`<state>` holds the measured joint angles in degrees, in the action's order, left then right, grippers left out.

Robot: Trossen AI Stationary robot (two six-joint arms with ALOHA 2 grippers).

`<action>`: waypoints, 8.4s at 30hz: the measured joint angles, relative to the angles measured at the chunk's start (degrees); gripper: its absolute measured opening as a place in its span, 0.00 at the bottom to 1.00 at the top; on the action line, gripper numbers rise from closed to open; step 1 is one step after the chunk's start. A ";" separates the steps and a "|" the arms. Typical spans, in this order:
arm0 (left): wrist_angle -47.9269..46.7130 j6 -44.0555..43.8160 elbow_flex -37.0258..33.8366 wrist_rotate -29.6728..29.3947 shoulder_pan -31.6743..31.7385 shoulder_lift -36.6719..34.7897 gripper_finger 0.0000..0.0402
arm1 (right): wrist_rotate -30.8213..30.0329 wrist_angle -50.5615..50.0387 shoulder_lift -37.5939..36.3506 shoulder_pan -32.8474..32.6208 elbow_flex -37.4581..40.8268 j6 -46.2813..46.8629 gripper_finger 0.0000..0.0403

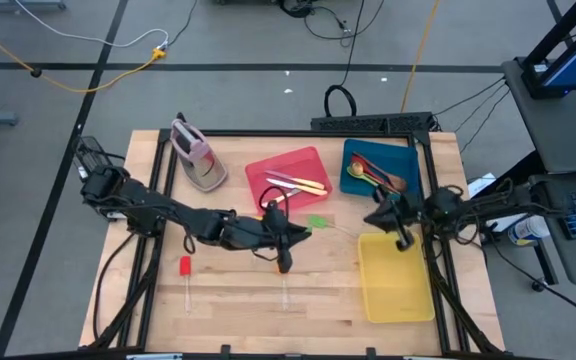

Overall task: Pick & Place Kitchen Items
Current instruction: Put the green spatula into the yellow bin

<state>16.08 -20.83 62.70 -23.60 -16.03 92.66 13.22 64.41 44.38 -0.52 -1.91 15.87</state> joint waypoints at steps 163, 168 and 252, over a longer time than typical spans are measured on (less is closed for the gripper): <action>-2.09 12.06 0.04 1.04 -3.60 -0.10 0.32 | -25.30 -96.98 12.88 -32.13 -35.04 53.60 0.38; -8.06 9.59 0.04 1.87 -4.09 -0.13 0.32 | -30.43 -83.97 12.11 -32.11 -35.04 37.21 0.39; -26.99 2.47 0.04 6.54 -8.70 -2.82 0.32 | -24.42 -50.24 39.08 -7.15 -34.89 -3.71 0.14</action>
<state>-10.91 -18.36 62.74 -17.06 -24.73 89.84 -11.20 14.18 83.47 -7.67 -36.80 12.16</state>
